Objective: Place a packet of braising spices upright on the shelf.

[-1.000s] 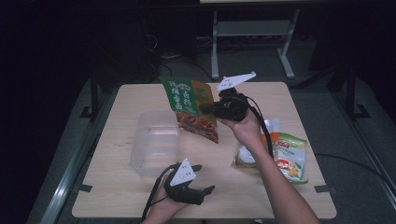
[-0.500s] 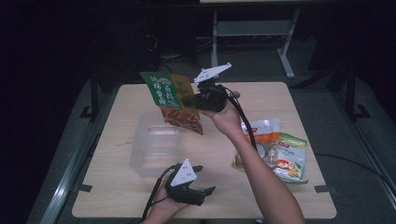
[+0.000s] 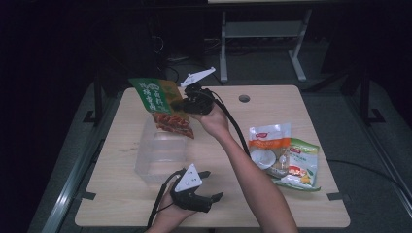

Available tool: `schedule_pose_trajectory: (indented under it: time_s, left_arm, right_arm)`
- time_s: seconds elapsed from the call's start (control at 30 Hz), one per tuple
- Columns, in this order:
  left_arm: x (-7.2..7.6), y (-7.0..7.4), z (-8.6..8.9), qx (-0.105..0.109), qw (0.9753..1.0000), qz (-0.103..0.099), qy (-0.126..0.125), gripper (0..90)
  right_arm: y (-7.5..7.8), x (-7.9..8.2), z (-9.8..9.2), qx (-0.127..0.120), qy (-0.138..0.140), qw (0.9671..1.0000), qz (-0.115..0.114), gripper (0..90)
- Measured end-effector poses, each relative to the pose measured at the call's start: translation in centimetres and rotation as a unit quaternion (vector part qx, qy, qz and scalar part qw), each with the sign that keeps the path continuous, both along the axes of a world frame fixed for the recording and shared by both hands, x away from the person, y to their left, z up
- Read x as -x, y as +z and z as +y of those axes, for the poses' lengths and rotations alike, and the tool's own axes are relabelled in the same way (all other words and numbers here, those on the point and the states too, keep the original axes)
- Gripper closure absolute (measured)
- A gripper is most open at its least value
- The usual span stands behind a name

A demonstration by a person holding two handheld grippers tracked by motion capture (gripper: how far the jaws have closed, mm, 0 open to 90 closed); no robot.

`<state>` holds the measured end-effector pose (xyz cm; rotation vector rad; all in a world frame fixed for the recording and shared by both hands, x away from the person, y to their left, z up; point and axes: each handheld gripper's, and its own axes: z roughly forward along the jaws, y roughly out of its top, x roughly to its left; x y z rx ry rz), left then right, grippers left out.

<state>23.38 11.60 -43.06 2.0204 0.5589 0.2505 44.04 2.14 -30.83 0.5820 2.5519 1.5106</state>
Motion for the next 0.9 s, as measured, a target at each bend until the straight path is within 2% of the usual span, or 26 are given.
schedule_pose_trajectory:
  time_s: [0.17,0.4,0.57,0.73,0.9]
  left_arm:
    - [0.0,0.0,0.0,0.002,1.0000,0.002,0.005,21.8]
    - [-0.1,0.1,0.1,0.001,1.0000,0.000,0.001,21.9]
    - [-0.1,0.1,0.3,0.001,1.0000,-0.002,0.003,21.9]
    - [-0.1,0.1,0.2,0.002,1.0000,-0.003,0.004,21.9]
    - [-0.1,0.1,0.2,0.005,1.0000,-0.003,0.006,21.9]
  right_arm:
    - [-1.4,-0.6,1.4,-0.004,0.005,0.9999,0.015,89.7]
    - [-3.0,-1.3,2.3,-0.016,0.005,0.9994,0.030,89.7]
    - [-3.4,-1.5,2.1,-0.023,-0.005,0.9992,0.032,89.7]
    - [-4.7,-1.5,2.2,0.000,-0.008,0.9992,0.040,89.5]
    - [-5.6,-1.7,1.2,-0.017,-0.019,0.9984,0.051,89.4]
